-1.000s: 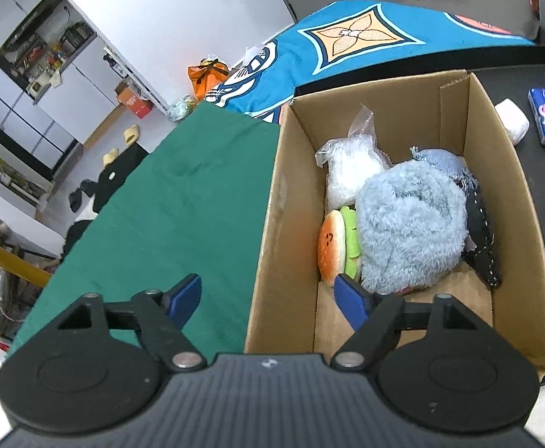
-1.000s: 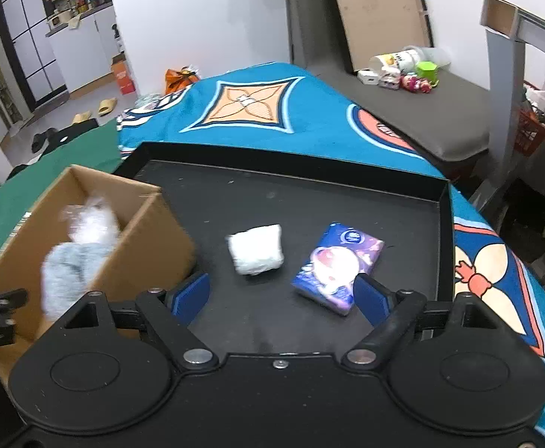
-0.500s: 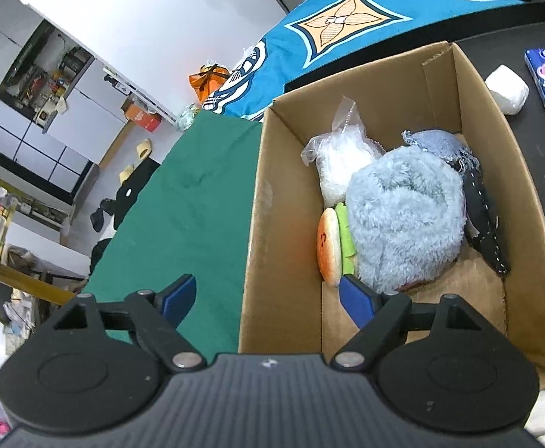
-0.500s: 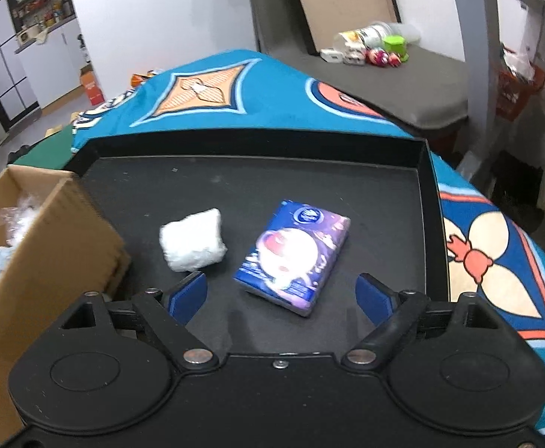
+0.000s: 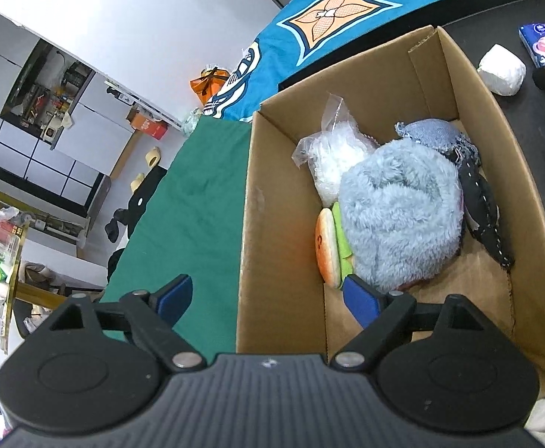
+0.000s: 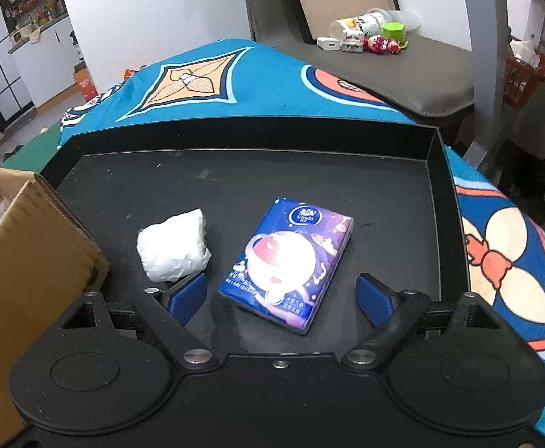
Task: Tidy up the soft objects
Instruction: 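Move the right gripper to the blue tissue packet and grasp it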
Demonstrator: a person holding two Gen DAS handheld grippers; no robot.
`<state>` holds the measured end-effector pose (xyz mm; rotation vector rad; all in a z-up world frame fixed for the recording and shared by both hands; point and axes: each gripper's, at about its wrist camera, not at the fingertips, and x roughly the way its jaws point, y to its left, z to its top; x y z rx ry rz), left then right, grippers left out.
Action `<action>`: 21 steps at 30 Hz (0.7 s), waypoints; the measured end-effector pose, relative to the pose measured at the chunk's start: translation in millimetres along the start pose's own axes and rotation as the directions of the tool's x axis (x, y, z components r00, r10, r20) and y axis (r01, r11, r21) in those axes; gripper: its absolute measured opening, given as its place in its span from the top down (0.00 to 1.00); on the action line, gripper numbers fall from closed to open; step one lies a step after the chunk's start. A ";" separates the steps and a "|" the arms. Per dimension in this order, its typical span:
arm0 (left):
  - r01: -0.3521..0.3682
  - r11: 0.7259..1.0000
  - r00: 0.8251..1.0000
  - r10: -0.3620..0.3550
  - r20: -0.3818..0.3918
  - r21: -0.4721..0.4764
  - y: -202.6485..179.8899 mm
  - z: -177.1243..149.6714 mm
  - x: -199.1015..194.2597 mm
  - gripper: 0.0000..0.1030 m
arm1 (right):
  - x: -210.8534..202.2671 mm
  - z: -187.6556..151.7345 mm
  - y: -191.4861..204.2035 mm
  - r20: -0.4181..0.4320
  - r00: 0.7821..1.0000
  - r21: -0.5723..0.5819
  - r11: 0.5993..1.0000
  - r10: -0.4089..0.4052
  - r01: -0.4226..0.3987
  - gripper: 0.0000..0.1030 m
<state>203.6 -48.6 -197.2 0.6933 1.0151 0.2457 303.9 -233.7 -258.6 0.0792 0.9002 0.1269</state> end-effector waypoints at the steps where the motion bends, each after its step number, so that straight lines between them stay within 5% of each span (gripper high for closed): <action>1: -0.002 1.000 1.000 0.002 0.001 0.002 -0.3 0.0 -0.1 0.15 | -0.2 0.4 0.2 0.000 1.000 -0.002 1.000 -0.005 0.005 0.16; 8: 0.005 1.000 1.000 -0.005 -0.001 -0.002 -0.7 1.2 -0.1 0.15 | -7.2 -1.2 -5.9 -0.014 0.993 0.011 0.993 -0.118 0.119 0.16; 15: 0.002 1.000 1.000 -0.002 0.008 0.011 -0.5 -0.3 -2.4 0.15 | -2.6 0.4 -9.8 0.026 0.997 0.020 0.997 -0.079 0.079 0.17; 18: -0.002 1.000 1.000 0.002 0.009 0.004 -1.1 0.3 -3.0 0.15 | -1.0 -2.7 -7.7 0.028 0.997 -0.024 0.997 -0.078 0.079 0.31; 20: -0.003 1.000 1.000 0.003 0.008 -0.001 -0.9 0.9 -3.2 0.15 | -2.5 -4.6 -7.7 0.028 0.997 -0.035 0.997 -0.070 0.071 0.51; 21: -0.002 1.000 1.000 0.002 0.008 -0.001 -1.2 0.8 -3.6 0.15 | -4.7 -4.9 -6.7 0.032 0.997 -0.053 0.996 -0.075 0.076 0.51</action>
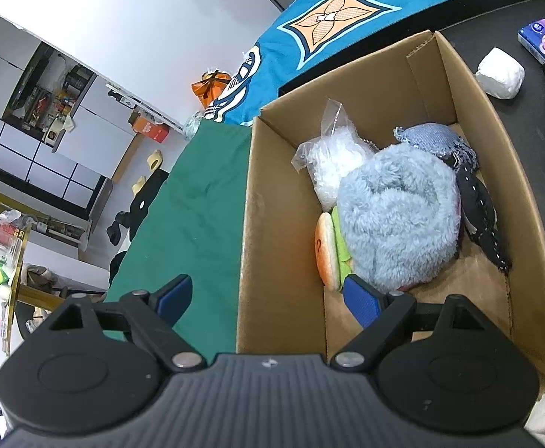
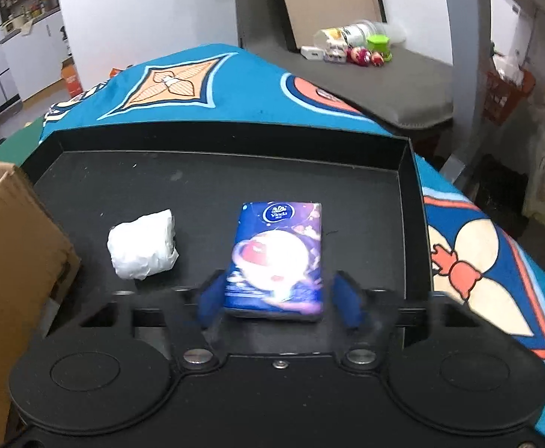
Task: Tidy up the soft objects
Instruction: 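Move the right gripper to the blue tissue packet and grasp it, then lift the blue tissue packet and carry it toward the box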
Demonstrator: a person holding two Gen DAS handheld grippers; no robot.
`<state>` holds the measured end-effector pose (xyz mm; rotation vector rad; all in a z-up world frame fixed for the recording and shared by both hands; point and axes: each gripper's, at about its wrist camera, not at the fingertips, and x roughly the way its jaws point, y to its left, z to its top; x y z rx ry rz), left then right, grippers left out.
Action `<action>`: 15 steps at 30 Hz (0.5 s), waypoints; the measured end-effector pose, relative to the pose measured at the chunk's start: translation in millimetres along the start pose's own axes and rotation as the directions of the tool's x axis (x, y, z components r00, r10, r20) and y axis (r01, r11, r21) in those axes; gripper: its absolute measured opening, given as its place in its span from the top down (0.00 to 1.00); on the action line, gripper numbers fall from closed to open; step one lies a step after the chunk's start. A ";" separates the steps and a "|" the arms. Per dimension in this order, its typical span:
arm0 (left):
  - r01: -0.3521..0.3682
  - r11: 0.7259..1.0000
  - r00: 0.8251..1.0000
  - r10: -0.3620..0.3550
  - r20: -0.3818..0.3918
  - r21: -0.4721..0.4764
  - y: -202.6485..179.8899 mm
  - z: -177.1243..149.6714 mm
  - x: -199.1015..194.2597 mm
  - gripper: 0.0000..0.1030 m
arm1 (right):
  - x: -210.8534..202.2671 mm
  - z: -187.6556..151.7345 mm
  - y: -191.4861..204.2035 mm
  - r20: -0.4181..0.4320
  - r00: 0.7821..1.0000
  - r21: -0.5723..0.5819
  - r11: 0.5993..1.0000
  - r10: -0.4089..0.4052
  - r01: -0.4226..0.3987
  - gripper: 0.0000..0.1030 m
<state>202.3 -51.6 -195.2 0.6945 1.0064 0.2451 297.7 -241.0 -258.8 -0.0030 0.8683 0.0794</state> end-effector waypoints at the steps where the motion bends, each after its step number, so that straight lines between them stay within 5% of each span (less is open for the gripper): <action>1: 0.000 1.000 1.000 0.000 0.002 0.001 -0.2 -0.1 -0.5 0.15 | -2.0 0.4 0.6 0.001 1.000 -0.008 1.000 -0.011 0.011 0.51; 15: 0.059 0.995 0.998 -0.057 0.021 -0.085 22.9 -7.0 -1.2 0.15 | -40.7 5.9 3.2 0.002 1.000 0.010 1.000 0.007 -0.008 0.51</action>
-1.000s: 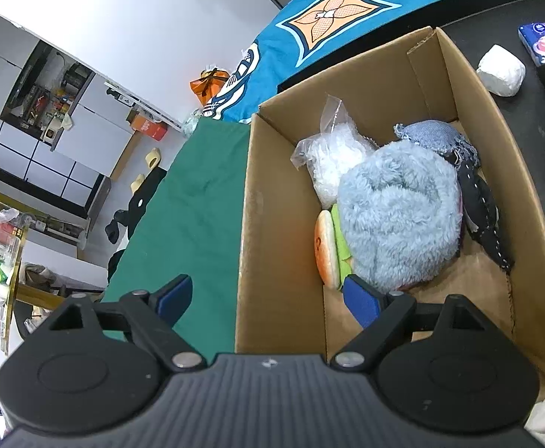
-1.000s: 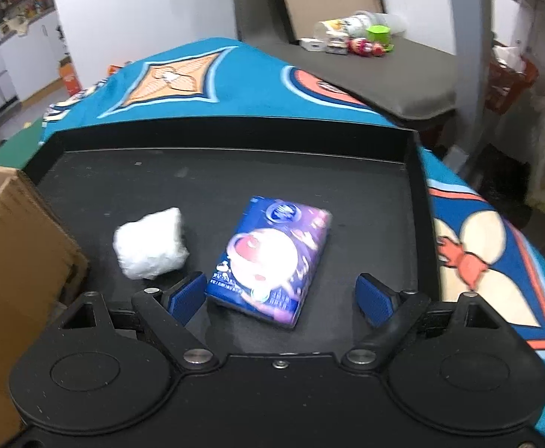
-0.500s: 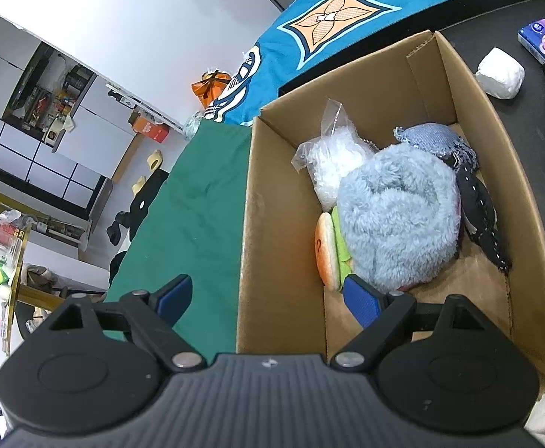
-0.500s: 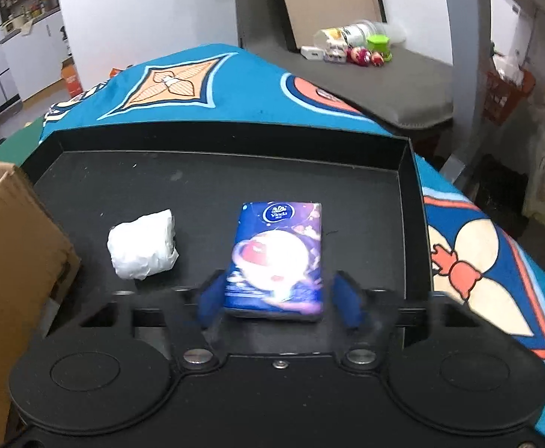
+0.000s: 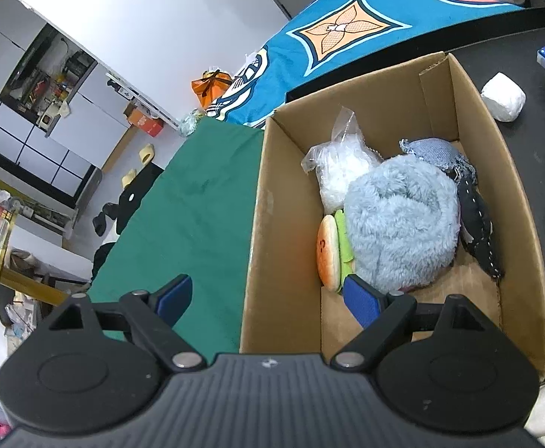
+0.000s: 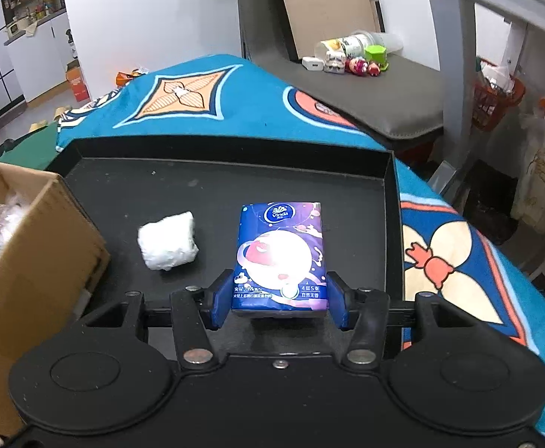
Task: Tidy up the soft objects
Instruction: 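Lift the blue tissue packet and carry it toward the box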
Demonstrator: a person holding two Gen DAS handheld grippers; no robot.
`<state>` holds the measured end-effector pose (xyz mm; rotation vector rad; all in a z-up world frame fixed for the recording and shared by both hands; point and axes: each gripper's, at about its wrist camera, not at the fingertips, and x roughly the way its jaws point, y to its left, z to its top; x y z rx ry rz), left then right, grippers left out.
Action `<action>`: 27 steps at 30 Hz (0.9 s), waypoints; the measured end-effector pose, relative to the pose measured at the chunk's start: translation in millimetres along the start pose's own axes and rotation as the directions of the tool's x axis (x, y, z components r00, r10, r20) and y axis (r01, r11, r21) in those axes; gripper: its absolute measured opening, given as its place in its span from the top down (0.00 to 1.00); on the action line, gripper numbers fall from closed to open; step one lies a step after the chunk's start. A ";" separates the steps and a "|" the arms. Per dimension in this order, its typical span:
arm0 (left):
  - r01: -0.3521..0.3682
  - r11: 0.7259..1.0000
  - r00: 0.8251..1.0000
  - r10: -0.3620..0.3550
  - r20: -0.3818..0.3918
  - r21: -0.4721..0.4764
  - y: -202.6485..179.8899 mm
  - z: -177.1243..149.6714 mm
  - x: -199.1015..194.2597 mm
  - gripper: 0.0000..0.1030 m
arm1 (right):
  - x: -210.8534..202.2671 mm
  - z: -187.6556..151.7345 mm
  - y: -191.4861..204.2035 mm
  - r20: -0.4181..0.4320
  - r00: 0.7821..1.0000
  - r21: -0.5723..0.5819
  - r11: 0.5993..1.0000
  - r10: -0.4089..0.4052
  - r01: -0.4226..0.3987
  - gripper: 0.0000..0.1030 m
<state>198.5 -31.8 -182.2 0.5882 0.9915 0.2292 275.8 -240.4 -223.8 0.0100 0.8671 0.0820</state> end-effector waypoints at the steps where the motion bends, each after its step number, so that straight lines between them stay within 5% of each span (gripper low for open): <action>1: 0.002 1.000 1.000 -0.002 0.002 -0.006 1.7 0.0 -0.4 0.15 | -3.1 1.3 1.1 0.004 1.000 -0.004 1.000 0.000 0.000 0.51; 11: 0.124 0.991 0.992 -0.125 -0.025 -0.057 26.9 4.7 2.7 0.16 | -38.7 7.1 12.7 0.034 0.999 0.012 1.000 0.023 -0.023 0.51; 23: 0.179 0.981 0.984 -0.177 0.036 -0.078 58.2 1.1 -4.1 0.18 | -79.1 22.3 43.9 0.049 0.990 -0.042 0.991 0.130 -0.128 0.51; 27: 0.212 0.974 0.977 -0.209 0.046 -0.085 61.1 -3.8 -0.7 0.27 | -90.1 26.8 59.3 0.049 0.985 -0.077 0.984 0.164 -0.160 0.51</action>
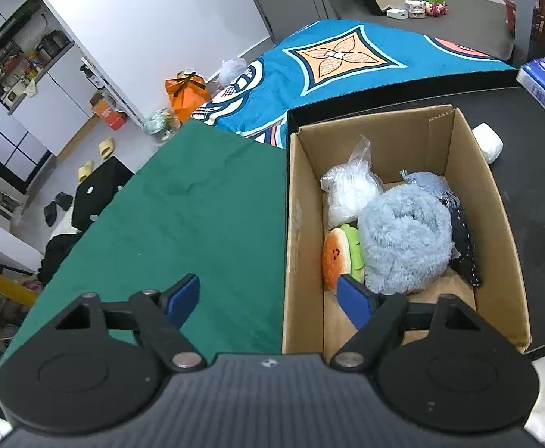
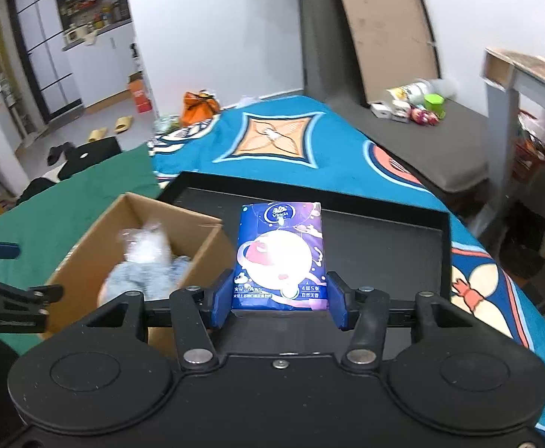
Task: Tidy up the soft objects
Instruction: 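Lift the blue tissue packet and carry it toward the box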
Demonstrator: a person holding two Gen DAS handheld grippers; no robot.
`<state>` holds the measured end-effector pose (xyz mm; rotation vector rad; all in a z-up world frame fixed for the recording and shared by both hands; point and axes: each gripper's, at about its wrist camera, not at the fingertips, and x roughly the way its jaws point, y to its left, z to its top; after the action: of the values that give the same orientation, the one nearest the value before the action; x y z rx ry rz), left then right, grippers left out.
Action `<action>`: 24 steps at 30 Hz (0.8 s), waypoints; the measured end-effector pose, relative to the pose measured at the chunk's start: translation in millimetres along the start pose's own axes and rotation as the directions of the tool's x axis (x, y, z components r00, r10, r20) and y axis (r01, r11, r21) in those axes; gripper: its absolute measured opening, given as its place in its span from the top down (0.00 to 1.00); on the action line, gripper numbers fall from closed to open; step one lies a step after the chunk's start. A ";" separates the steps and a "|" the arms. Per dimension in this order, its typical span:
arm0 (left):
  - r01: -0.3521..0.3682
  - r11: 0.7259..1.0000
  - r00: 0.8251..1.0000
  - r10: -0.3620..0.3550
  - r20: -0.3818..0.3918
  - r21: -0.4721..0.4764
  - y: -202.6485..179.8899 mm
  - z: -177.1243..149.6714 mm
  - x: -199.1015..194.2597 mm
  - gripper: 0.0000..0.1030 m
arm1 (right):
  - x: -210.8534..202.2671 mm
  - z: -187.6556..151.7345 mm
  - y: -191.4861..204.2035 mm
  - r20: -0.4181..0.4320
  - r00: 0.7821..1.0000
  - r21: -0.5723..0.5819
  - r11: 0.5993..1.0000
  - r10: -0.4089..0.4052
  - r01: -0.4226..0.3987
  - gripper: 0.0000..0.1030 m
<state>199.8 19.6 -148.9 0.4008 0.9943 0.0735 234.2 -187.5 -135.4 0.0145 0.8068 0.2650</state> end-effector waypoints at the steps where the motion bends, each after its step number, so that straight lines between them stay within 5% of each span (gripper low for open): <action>1: 0.008 1.000 1.000 -0.008 -0.002 0.001 0.5 -1.9 1.7 0.31 | -1.7 1.6 4.0 0.002 1.000 -0.006 1.000 0.006 -0.006 0.51; 24: 0.173 0.983 0.983 -0.176 -0.047 -0.060 14.0 -18.2 25.9 0.87 | 1.0 15.8 99.2 -0.094 0.974 -0.099 0.972 0.205 -0.214 0.51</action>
<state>200.7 44.1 -173.3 0.2606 1.0730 -0.0466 223.5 -90.0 -113.9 -0.0132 0.8734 0.5122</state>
